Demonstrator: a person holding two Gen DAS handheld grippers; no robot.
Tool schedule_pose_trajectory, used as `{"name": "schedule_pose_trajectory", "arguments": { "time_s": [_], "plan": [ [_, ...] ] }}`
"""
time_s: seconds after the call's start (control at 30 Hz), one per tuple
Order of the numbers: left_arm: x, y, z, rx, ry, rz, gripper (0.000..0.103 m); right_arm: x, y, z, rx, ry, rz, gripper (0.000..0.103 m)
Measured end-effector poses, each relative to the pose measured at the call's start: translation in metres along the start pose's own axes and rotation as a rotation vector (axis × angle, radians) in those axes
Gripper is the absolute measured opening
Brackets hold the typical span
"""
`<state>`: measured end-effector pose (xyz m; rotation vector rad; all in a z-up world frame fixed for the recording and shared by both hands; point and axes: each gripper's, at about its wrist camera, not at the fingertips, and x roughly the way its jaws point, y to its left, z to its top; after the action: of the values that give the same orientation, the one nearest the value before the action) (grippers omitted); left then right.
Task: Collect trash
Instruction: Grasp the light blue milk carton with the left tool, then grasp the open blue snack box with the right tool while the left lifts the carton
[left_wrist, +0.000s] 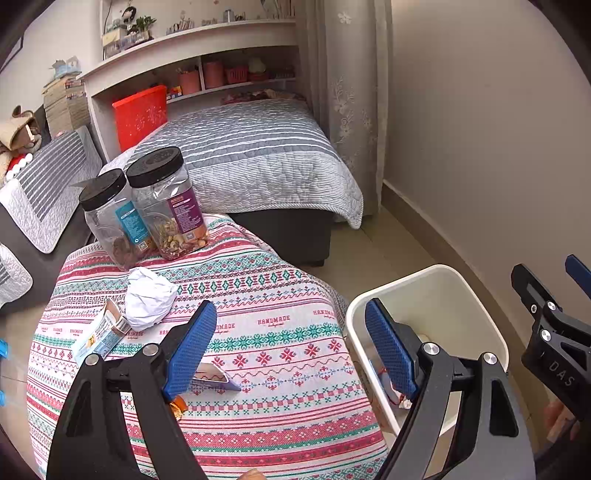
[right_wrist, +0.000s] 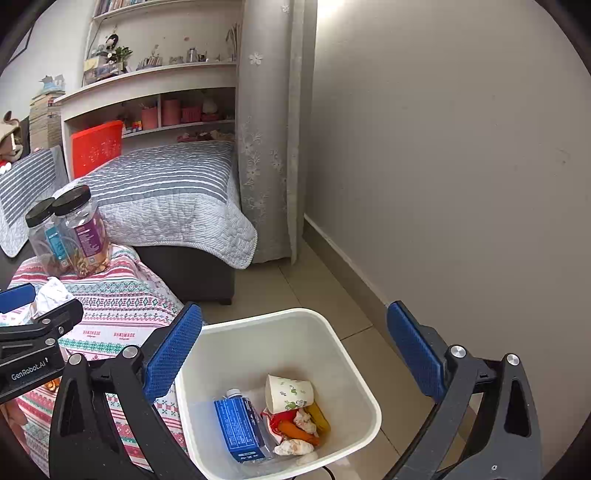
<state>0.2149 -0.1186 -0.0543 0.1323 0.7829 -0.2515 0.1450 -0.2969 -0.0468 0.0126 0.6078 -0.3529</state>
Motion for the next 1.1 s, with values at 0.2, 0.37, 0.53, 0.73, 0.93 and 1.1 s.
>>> {"name": "schedule_pose_trajectory", "arguments": {
  "time_s": [0.2, 0.37, 0.53, 0.73, 0.93, 1.1],
  "plan": [
    [0.032, 0.065, -0.015, 0.041, 0.101, 0.127, 0.084, 0.017, 0.074, -0.006, -0.131, 0.048, 0.104, 0.096],
    [0.068, 0.135, -0.018, 0.045, 0.22, 0.232, 0.084, 0.028, 0.138, -0.018, -0.284, 0.087, 0.205, 0.096],
    [0.115, 0.189, -0.024, 0.113, 0.392, 0.27, 0.084, 0.033, 0.18, -0.033, -0.404, 0.134, 0.332, 0.096],
    [0.17, 0.222, -0.033, 0.277, 0.582, 0.259, 0.084, 0.046, 0.212, -0.04, -0.474, 0.2, 0.524, 0.096],
    [0.187, 0.263, -0.034, 0.106, 0.65, 0.112, 0.087, 0.072, 0.236, -0.049, -0.522, 0.303, 0.646, 0.096],
    [0.172, 0.273, -0.047, 0.019, 0.653, -0.003, 0.059, 0.089, 0.244, -0.056, -0.493, 0.355, 0.703, 0.095]
  ]
}}
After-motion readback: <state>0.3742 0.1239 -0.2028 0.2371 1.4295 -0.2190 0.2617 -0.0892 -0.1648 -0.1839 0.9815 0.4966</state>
